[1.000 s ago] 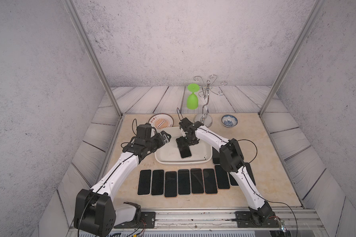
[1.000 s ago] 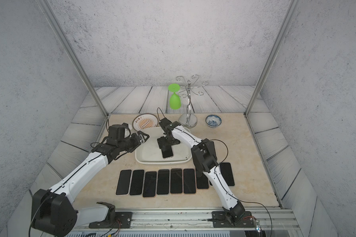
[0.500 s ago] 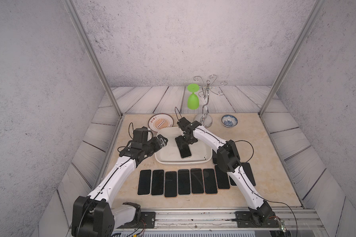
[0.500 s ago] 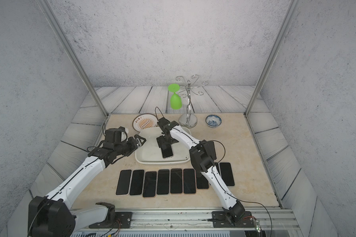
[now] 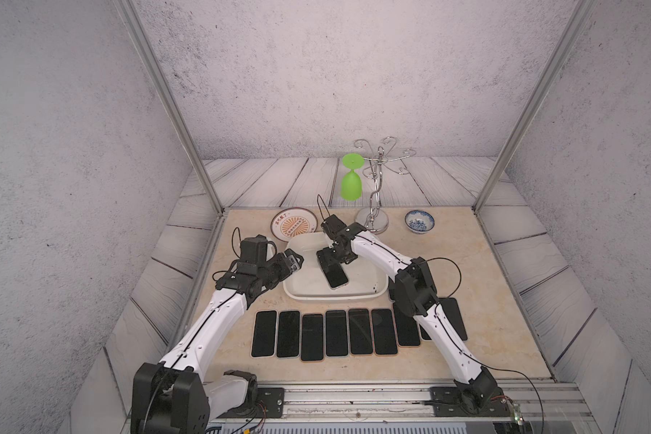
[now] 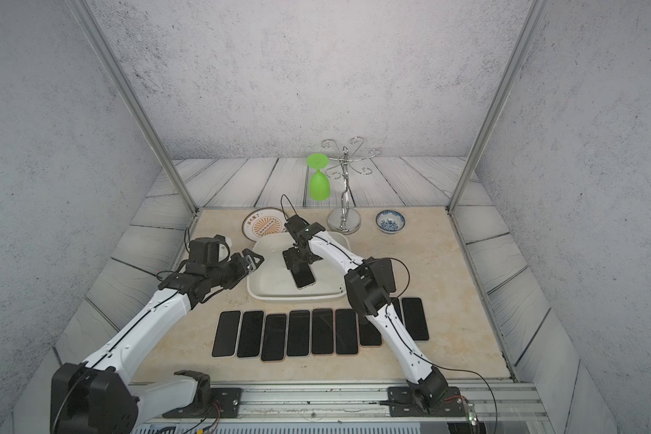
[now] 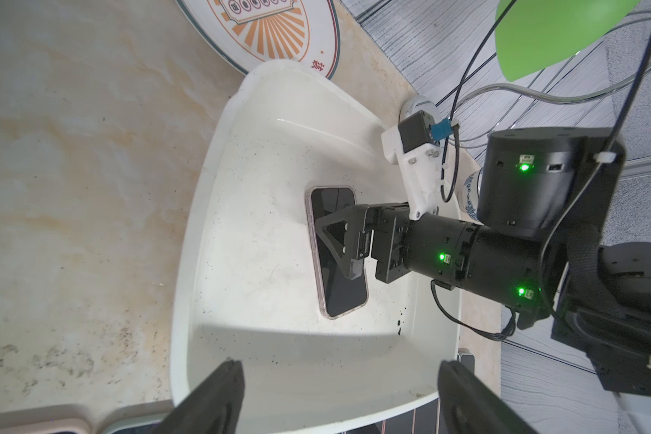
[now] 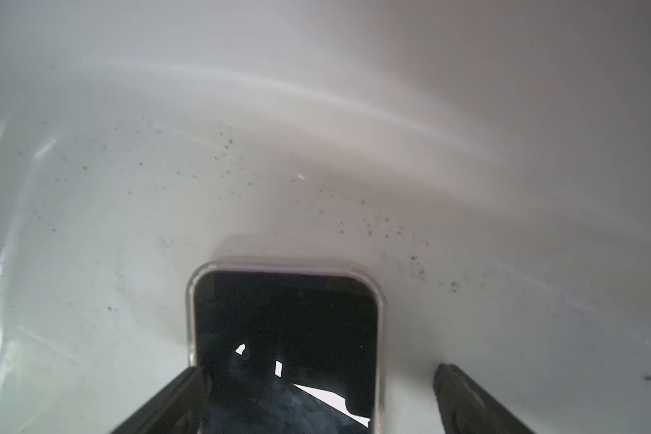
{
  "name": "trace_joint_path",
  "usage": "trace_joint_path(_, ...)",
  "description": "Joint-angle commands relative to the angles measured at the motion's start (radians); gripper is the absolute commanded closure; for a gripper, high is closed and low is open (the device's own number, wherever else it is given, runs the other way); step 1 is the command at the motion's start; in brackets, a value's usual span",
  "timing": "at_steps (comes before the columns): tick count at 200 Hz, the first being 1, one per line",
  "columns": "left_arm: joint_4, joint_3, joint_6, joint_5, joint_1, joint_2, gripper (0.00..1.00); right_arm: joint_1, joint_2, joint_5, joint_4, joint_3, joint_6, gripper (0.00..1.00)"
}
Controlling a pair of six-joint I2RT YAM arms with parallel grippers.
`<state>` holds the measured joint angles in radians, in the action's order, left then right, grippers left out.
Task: Take the phone out of the storage box
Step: Pick up the phone from the storage box.
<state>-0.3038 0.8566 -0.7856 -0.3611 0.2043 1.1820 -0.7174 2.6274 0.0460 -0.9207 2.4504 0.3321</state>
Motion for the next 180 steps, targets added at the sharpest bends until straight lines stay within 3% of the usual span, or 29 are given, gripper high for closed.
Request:
trace_joint_path(1,0.001,-0.019,0.012,-0.009,-0.015,-0.022,0.13,-0.009,0.032,0.039,-0.062,-0.04,0.033,0.01)
trace_joint_path(52,-0.004,-0.025,0.018,-0.018,-0.019,-0.03,0.14,0.004,-0.188,0.014,0.146,-0.284,0.085,0.01)
trace_joint_path(74,-0.003,-0.035,0.019,-0.012,-0.019,-0.036,0.14,0.004,-0.24,0.063,0.213,-0.331,0.069,0.01)
trace_joint_path(121,0.004,-0.047,0.018,-0.018,-0.019,-0.039,0.14,-0.007,-0.201,0.136,0.176,-0.278,0.048,0.01)
trace_joint_path(180,0.008,-0.063,0.022,-0.016,-0.02,-0.046,0.14,-0.023,-0.096,0.083,0.078,-0.18,-0.02,0.01)
